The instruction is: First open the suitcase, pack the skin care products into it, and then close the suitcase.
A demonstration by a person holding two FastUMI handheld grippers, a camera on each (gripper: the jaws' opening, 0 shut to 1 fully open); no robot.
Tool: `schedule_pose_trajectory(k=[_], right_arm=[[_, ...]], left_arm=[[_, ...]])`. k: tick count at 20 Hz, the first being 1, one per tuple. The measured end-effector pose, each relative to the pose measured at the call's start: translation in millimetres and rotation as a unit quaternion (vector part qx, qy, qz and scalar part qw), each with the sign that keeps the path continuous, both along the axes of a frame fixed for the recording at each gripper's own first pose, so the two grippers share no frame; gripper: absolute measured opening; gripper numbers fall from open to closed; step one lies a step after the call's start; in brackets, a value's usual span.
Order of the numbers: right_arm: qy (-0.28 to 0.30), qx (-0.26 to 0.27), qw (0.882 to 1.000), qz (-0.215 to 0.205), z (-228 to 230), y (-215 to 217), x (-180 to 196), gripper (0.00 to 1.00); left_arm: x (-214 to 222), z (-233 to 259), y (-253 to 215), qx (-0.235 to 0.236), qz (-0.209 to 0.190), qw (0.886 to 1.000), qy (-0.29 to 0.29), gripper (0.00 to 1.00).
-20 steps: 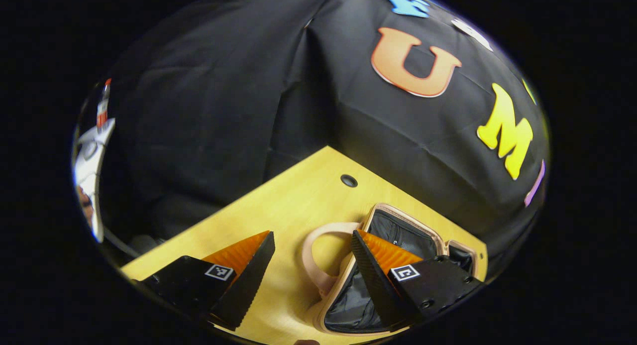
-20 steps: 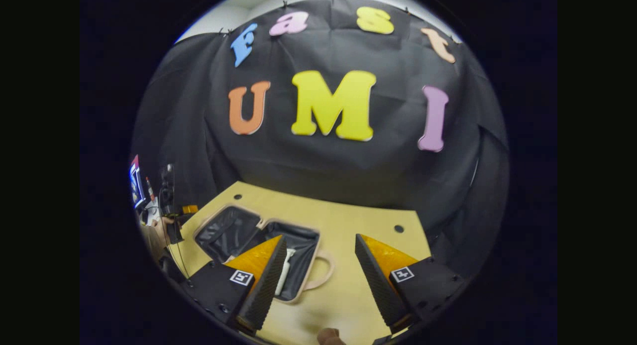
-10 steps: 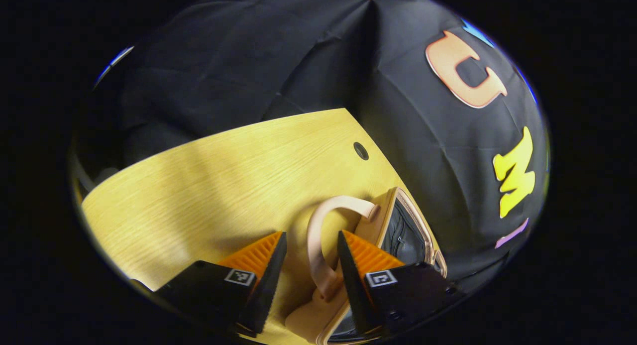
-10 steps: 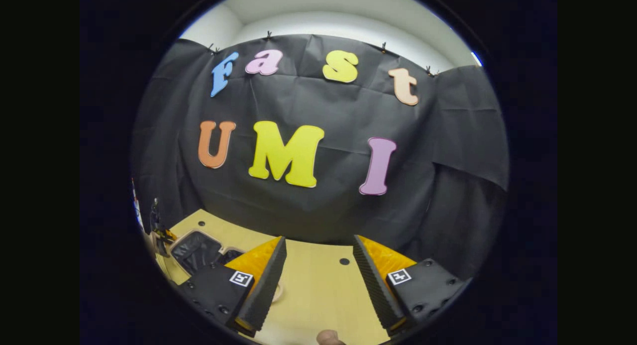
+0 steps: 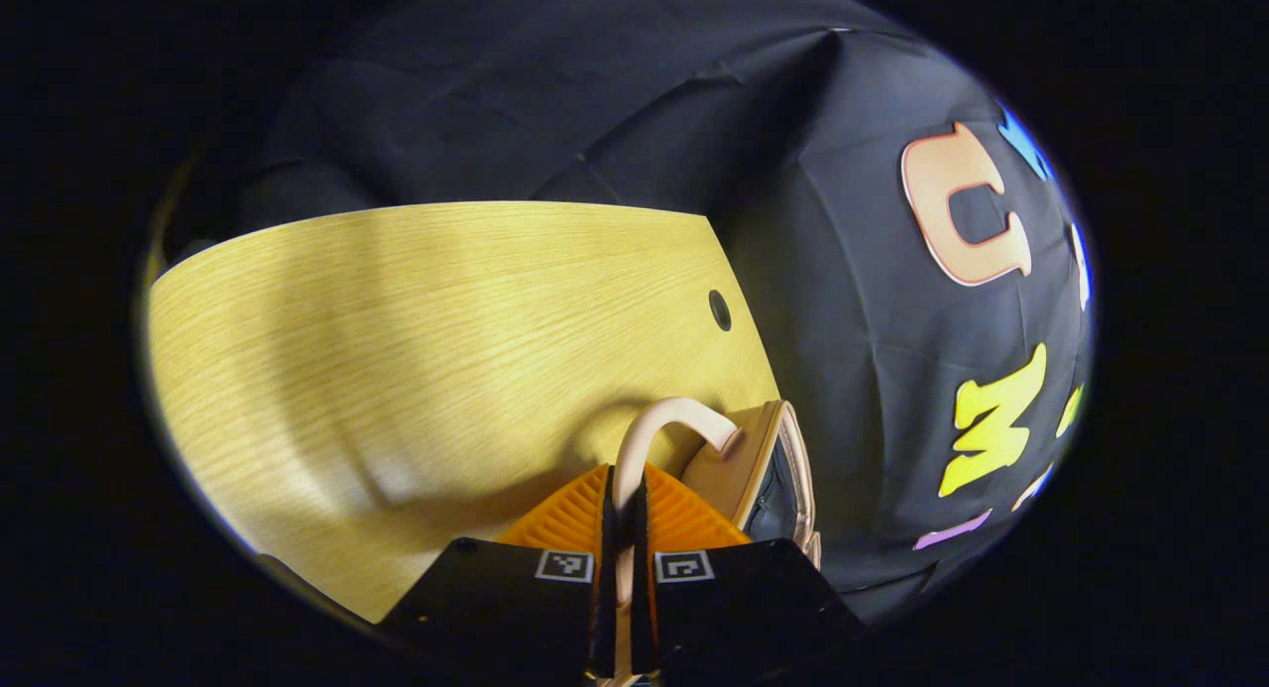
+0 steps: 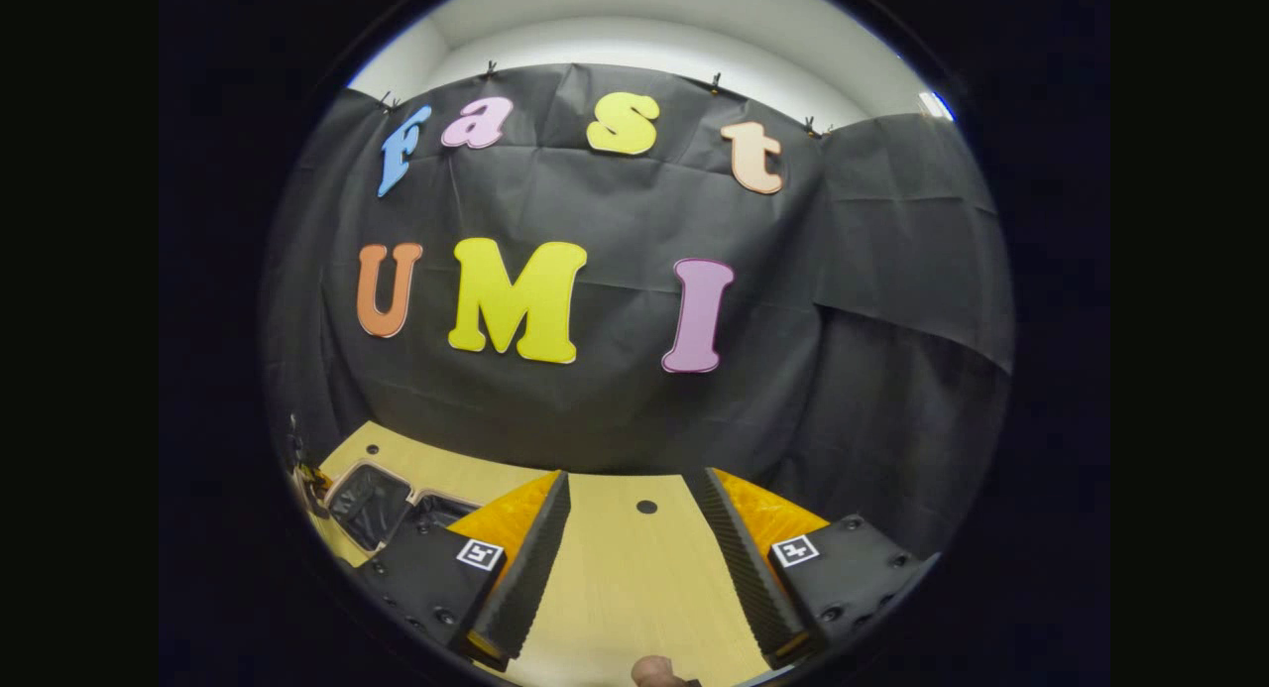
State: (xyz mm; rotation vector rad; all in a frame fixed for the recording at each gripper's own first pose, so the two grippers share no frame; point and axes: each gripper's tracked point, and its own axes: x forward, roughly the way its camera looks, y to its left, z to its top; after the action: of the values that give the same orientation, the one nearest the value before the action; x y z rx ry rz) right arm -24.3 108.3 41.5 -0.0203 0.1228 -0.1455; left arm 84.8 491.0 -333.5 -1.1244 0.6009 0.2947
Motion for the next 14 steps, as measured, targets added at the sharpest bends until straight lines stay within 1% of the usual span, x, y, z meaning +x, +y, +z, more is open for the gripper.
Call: schedule_pose_trajectory(k=[2,4,6,8,10,11,14], right_arm=[[-0.001,-0.006,1.000,0.004,-3.5,-7.7,-2.0,0.79],[-0.006,-0.007,1.000,0.012,-1.5,-10.5,-3.9,0.80],[-0.012,-0.011,1.000,0.014,0.1,-21.1,-4.3,0.79],[-0.019,-0.004,1.000,0.024,2.9,-26.1,-5.2,0.80],[-0.023,0.004,0.999,0.033,3.1,-35.8,-5.1,0.78],[-0.025,0.010,0.999,0.038,3.5,-39.5,-4.3,0.80],[-0.034,0.022,0.998,0.051,4.6,-56.1,-1.1,0.78]], left_arm=[[-2.2,8.8,-2.8,0.047,-0.022,0.999,0.012,0.06],[0.9,29.9,3.5,0.084,-0.015,0.996,0.010,0.04],[8.8,70.6,1.1,0.105,-0.008,0.994,-0.013,0.03],[12.8,100.9,-7.7,0.133,-0.018,0.990,-0.032,0.03],[12.0,133.5,-12.3,0.153,-0.019,0.987,-0.055,0.03],[11.7,152.2,-20.9,0.160,-0.016,0.985,-0.068,0.03],[11.1,199.8,-55.0,0.195,-0.021,0.975,-0.103,0.03]])
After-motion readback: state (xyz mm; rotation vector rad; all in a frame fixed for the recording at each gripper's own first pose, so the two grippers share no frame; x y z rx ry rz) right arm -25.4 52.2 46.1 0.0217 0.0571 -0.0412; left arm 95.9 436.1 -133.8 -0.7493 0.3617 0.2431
